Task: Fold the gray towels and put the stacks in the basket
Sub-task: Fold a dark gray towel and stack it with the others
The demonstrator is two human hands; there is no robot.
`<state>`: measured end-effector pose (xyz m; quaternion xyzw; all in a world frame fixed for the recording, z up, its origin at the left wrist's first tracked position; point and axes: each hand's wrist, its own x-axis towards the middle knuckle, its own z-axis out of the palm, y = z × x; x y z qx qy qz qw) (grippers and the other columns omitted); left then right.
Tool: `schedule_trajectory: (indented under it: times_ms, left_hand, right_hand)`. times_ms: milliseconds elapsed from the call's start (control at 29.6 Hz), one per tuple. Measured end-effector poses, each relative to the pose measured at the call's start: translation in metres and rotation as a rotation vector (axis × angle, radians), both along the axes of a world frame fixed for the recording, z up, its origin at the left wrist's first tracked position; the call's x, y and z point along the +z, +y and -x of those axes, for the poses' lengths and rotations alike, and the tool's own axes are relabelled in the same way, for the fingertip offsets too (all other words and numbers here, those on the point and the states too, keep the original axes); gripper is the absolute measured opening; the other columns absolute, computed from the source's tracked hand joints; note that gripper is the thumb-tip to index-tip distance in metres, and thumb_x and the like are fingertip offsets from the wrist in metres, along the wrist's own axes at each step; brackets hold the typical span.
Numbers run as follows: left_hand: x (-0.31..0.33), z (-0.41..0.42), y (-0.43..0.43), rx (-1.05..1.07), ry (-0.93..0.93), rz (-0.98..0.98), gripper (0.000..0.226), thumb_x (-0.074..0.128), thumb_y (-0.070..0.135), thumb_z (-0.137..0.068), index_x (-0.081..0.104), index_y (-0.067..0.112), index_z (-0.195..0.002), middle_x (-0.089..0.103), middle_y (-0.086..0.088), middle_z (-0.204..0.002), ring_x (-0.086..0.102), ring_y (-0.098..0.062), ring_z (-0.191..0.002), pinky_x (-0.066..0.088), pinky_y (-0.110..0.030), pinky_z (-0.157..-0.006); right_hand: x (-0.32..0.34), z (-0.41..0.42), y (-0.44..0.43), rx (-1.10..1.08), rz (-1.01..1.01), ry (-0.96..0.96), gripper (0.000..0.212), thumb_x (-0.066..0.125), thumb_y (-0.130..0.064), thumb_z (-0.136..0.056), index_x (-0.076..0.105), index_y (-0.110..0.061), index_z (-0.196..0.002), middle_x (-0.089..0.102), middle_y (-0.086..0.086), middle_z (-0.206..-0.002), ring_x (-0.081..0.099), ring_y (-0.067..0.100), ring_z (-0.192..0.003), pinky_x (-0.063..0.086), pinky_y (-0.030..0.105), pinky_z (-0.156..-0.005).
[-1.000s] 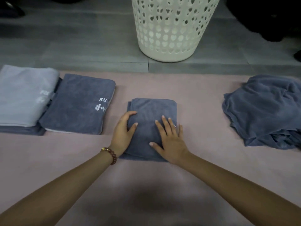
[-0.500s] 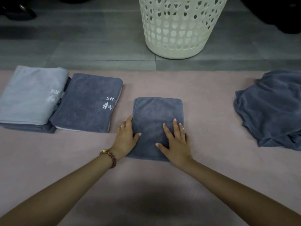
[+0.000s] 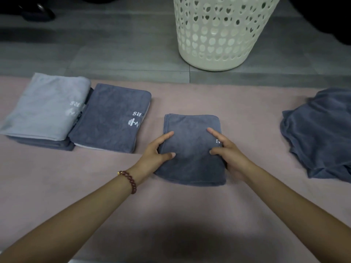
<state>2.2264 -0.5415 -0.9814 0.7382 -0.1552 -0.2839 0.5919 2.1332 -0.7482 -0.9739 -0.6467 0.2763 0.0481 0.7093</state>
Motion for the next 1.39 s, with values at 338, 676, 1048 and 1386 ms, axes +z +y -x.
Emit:
schedule_trajectory:
  times_ms: [338,676,1048,1386]
  left_hand:
    - [0.121,-0.123,0.107,0.033,-0.456,-0.022,0.063,0.07,0.006,-0.08,0.047,0.023,-0.136,0.052,0.004,-0.134,0.051,-0.002,-0.12,0.04,-0.017,-0.101]
    - [0.002,-0.159,0.182,0.148,-0.589,-0.667,0.04,0.043,0.019,-0.099,0.043,0.015,-0.139,0.037,-0.017,-0.143,0.04,-0.031,-0.131,0.023,-0.018,-0.104]
    - [-0.008,-0.156,0.181,0.26,-0.777,-0.718,0.033,0.047,0.011,-0.096,0.057,0.009,-0.128,0.052,-0.017,-0.134,0.051,-0.036,-0.121,0.035,-0.032,-0.104]
    - [-0.025,-0.128,0.152,-0.026,-0.933,-0.896,0.069,0.013,0.065,-0.091,0.032,0.026,-0.145,0.027,0.001,-0.153,0.021,-0.026,-0.143,0.007,-0.038,-0.114]
  right_hand:
    - [0.072,-0.124,0.068,0.085,-0.076,-0.349,0.07,0.053,0.009,-0.083,0.042,-0.03,-0.139,0.059,-0.004,-0.127,0.06,0.012,-0.112,0.047,0.029,-0.096]
    - [-0.013,-0.183,0.171,0.239,0.274,-0.126,0.081,0.058,-0.002,-0.085,0.014,-0.023,-0.15,0.016,0.01,-0.142,0.035,0.019,-0.129,0.022,0.001,-0.088]
    - [-0.014,-0.178,0.163,0.192,0.298,-0.187,0.077,0.053,0.004,-0.086,0.018,-0.022,-0.149,0.022,0.01,-0.136,0.037,0.004,-0.101,0.025,-0.01,-0.075]
    - [-0.04,-0.131,0.173,0.766,1.341,-0.54,0.058,0.025,-0.061,-0.09,0.029,-0.036,-0.143,0.027,0.011,-0.154,0.03,0.037,-0.138,0.04,0.05,-0.102]
